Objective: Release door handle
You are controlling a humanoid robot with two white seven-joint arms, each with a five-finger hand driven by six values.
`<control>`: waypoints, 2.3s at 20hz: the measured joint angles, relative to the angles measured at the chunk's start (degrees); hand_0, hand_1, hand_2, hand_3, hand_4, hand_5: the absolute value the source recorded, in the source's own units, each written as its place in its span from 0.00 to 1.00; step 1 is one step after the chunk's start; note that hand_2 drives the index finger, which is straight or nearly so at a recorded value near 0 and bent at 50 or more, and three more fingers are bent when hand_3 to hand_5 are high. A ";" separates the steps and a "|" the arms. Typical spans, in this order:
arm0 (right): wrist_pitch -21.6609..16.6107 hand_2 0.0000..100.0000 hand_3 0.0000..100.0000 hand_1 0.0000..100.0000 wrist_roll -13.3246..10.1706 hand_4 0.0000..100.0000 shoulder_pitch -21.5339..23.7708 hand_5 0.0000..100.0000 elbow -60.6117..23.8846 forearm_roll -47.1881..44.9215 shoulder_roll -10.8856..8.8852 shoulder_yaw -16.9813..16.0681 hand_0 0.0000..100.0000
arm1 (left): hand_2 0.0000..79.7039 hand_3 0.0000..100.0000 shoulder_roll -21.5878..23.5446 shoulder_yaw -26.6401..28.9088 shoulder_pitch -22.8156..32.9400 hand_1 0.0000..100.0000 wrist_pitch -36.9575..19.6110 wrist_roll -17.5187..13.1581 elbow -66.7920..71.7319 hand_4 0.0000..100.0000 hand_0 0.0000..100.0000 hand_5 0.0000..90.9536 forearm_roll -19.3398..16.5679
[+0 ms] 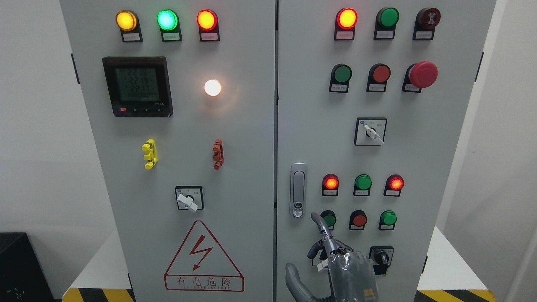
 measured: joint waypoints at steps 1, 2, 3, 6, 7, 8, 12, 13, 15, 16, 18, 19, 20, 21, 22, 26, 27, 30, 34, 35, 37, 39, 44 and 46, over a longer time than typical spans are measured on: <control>0.55 0.00 1.00 0.37 -0.16 1.00 -0.29 0.98 0.55 1.31 0.00 0.24 0.36 | 0.03 0.09 0.00 0.00 0.00 0.00 0.00 0.00 0.00 0.01 0.00 0.00 0.00; 0.79 0.00 1.00 0.37 -0.27 1.00 -0.58 0.98 1.03 2.34 0.01 0.42 0.36 | 0.03 0.09 0.00 0.00 0.00 0.00 0.00 0.00 0.00 0.01 0.00 0.00 0.00; 1.06 0.00 1.00 0.37 -0.39 1.00 -0.92 0.98 1.57 3.43 0.01 0.62 0.36 | 0.03 0.09 0.00 0.00 0.00 0.00 0.00 0.00 0.00 0.01 0.00 0.00 0.00; 1.85 0.00 1.00 0.37 -0.48 1.00 -2.18 0.98 3.21 6.23 0.03 1.11 0.36 | 0.03 0.09 0.00 0.00 0.00 0.00 0.00 0.00 0.00 0.01 0.00 0.00 0.00; 2.35 0.00 1.00 0.37 -0.49 1.00 -2.66 0.98 3.75 6.89 0.03 1.29 0.36 | 0.03 0.09 0.00 0.00 0.00 0.00 0.00 0.00 0.00 0.01 0.00 0.00 0.00; 2.80 0.00 1.00 0.36 -0.51 1.00 -3.19 0.98 4.32 7.48 0.04 1.51 0.36 | 0.03 0.09 0.00 0.00 0.00 0.00 0.00 0.00 0.00 0.01 0.00 0.00 0.00; 4.23 0.00 1.00 0.36 -0.53 1.00 -4.90 0.98 6.26 9.15 0.08 2.16 0.36 | 0.03 0.08 0.00 0.00 0.00 0.00 0.00 0.00 0.00 0.01 0.00 0.00 0.00; 4.55 0.00 1.00 0.36 -0.56 1.00 -5.24 0.98 6.70 9.52 0.09 2.29 0.36 | 0.03 0.08 0.00 0.00 0.00 0.00 0.00 0.00 0.00 0.01 0.00 0.00 0.00; 5.54 0.00 1.00 0.36 -0.70 1.00 -5.94 0.98 7.49 10.17 0.10 2.52 0.36 | 0.03 0.08 0.00 0.00 0.00 0.00 0.00 0.00 0.00 0.01 0.00 0.00 0.00; 5.87 0.00 1.00 0.36 -0.70 1.00 -6.19 0.98 7.82 10.41 0.11 2.62 0.36 | 0.03 0.08 0.00 0.00 0.00 0.00 0.00 0.00 0.00 0.01 0.00 0.00 0.00; 6.38 0.00 1.00 0.36 -0.53 1.00 -6.72 0.98 8.47 11.02 0.13 2.80 0.36 | 0.03 0.08 0.00 0.00 0.00 0.00 0.00 0.00 0.00 0.01 0.00 0.00 0.00; 6.66 0.00 1.00 0.36 -0.35 1.00 -6.93 0.99 8.74 11.33 0.13 2.85 0.36 | 0.03 0.08 0.00 0.00 0.00 0.00 0.00 0.00 0.00 0.01 0.00 0.00 0.00; 6.97 0.00 1.00 0.36 -0.26 1.00 -7.17 0.99 9.03 11.60 0.13 2.93 0.36 | 0.03 0.08 0.00 0.00 0.00 0.00 0.00 0.00 0.00 0.01 0.00 0.00 0.00; 7.28 0.00 1.00 0.36 -0.16 1.00 -7.36 0.99 9.29 11.81 0.13 2.98 0.36 | 0.03 0.08 0.00 0.00 0.00 0.00 0.00 0.00 0.00 0.01 0.00 0.00 0.00; 7.52 0.00 1.00 0.36 -0.11 1.00 -7.54 0.99 9.52 12.01 0.14 3.04 0.36 | 0.03 0.08 0.00 0.00 0.00 0.00 0.00 0.00 0.00 0.01 0.00 0.00 0.00; 8.25 0.00 1.00 0.36 -0.08 1.00 -8.22 0.99 10.22 12.51 0.14 3.09 0.36 | 0.03 0.08 0.00 0.00 0.00 0.00 0.00 0.00 0.00 0.01 0.00 0.00 0.00; 8.47 0.00 1.00 0.36 -0.07 1.00 -8.33 0.99 10.36 12.58 0.14 3.09 0.36 | 0.03 0.09 0.00 0.00 0.00 0.00 0.00 0.00 0.00 0.01 0.00 0.00 0.00; 8.98 0.00 1.00 0.36 -0.01 1.00 -8.61 0.99 10.70 12.71 0.15 3.11 0.36 | 0.03 0.09 0.00 0.00 0.00 0.00 0.00 0.00 0.00 0.01 0.00 0.00 0.00; 9.22 0.00 1.00 0.36 0.06 1.00 -8.77 0.99 11.03 12.82 0.17 3.17 0.36 | 0.03 0.09 0.00 0.00 0.00 0.00 0.00 0.00 0.00 0.01 0.00 0.00 0.00; 9.25 0.00 1.00 0.36 -0.01 1.00 -8.79 0.99 11.10 12.85 0.18 3.18 0.36 | 0.03 0.09 0.00 0.00 0.00 0.00 0.00 0.00 0.00 0.01 0.00 0.00 0.00; 9.30 0.01 1.00 0.36 -0.11 1.00 -8.83 0.99 11.22 12.87 0.19 3.18 0.36 | 0.03 0.08 0.00 0.00 0.00 0.00 0.00 0.00 0.00 0.01 0.00 0.00 0.00; 9.33 0.01 1.00 0.36 -0.13 1.00 -8.84 0.99 11.33 12.90 0.21 3.17 0.36 | 0.03 0.08 0.00 0.00 0.00 0.00 0.00 0.00 0.00 0.01 0.00 0.00 0.00; 9.34 0.02 1.00 0.36 -0.34 1.00 -8.83 0.99 11.53 12.94 0.23 3.14 0.36 | 0.03 0.09 0.00 0.00 0.00 0.00 0.00 0.00 0.00 0.01 0.00 0.00 0.00; 9.34 0.02 1.00 0.36 -0.47 1.00 -8.82 0.99 11.62 12.95 0.23 3.13 0.36 | 0.03 0.09 0.00 0.00 0.00 0.00 0.00 0.00 0.00 0.01 0.00 0.00 0.00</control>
